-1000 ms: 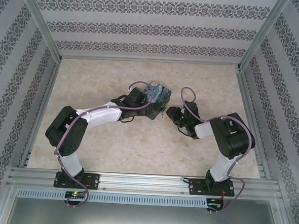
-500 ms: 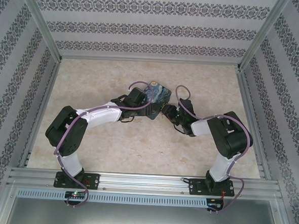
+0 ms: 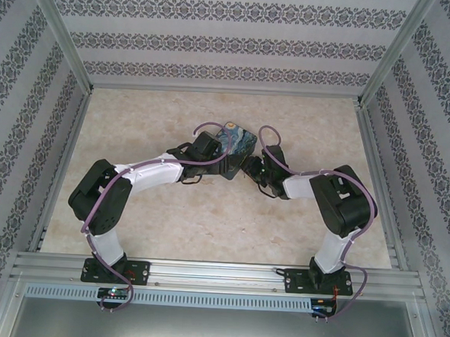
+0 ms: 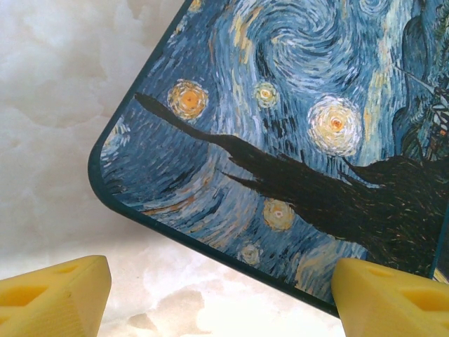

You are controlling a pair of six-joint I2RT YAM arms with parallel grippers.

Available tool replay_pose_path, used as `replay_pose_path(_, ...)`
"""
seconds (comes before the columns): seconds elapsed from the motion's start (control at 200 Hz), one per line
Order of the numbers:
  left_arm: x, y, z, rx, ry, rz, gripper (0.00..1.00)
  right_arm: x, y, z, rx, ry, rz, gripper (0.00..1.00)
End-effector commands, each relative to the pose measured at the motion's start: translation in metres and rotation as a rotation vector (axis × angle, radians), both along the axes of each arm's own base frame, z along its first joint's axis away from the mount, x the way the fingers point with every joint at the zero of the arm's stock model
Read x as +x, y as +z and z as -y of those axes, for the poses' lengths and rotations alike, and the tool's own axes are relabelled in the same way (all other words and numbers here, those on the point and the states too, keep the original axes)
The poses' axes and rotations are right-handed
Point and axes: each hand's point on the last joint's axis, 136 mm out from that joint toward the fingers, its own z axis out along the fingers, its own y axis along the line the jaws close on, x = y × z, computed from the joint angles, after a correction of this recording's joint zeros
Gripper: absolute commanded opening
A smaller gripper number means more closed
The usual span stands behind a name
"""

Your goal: Unlock a padlock with a key

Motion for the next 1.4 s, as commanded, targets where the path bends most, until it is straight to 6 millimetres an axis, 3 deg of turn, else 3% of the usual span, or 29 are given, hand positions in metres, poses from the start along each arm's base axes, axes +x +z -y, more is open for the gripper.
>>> replay_pose_path(0.0,-0.033,-0.047,-0.017,0.12,-0.037,-0.165,0.82,-0.004,-0.021,0.003,-0.057,-0.017,-0.057,0.33)
replay_pose_path(0.25,-0.033,-0.048,-0.018,0.123,-0.037,-0.167,0.82,0.004,-0.021,0.006,-0.07,-0.051,-0.062,0.23)
replay_pose_path(0.57,-0.033,-0.049,-0.018,0.125,-0.037,-0.17,0.82,0.008,-0.015,0.009,-0.063,-0.06,-0.051,0.0)
replay_pose_path(1.009,-0.032,-0.049,-0.017,0.125,-0.038,-0.174,0.82,0.017,0.008,0.055,-0.058,-0.141,-0.019,0.0)
replay_pose_path(1.214,-0.033,-0.048,-0.017,0.125,-0.04,-0.171,0.82,-0.001,0.025,0.069,-0.041,-0.148,0.009,0.0)
replay_pose_path(1.394,-0.034,-0.043,-0.012,0.093,-0.048,-0.17,0.83,-0.036,0.025,0.073,-0.019,-0.13,-0.006,0.0)
